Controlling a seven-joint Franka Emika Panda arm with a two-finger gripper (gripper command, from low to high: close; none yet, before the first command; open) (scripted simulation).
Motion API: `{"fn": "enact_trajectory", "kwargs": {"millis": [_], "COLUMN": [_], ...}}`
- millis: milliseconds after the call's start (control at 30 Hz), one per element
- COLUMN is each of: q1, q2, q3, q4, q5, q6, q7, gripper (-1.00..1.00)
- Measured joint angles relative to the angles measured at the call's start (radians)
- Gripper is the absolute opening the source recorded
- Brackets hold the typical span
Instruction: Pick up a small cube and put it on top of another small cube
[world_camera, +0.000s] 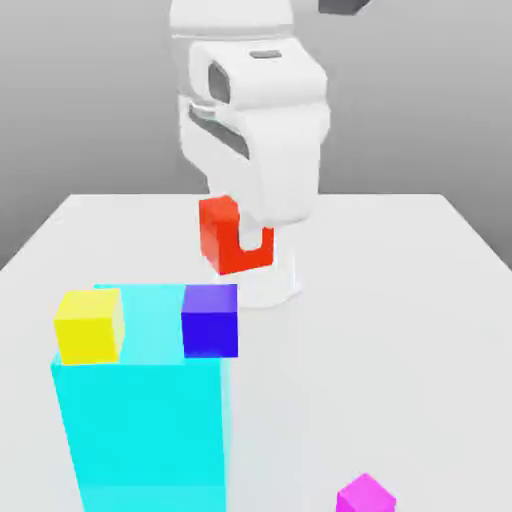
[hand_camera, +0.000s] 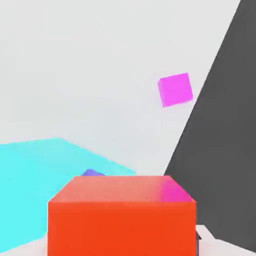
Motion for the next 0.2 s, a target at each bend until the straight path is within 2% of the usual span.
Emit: {"fn": "enact_trajectory", "kwargs": {"millis": [67, 100, 200], "q1": [-0.002, -0.003, -0.003], "q2": [0.023, 0.031, 0.031], "q3": [-0.008, -0.010, -0.010], "q4": [-0.051, -0.065, -0.065], "q5": [0.001, 0.001, 0.001], "q6": [0.074, 0.095, 0.095], "q7": [-0.010, -0.012, -0.012], "gripper": [-1.00, 1.00, 1.00]}}
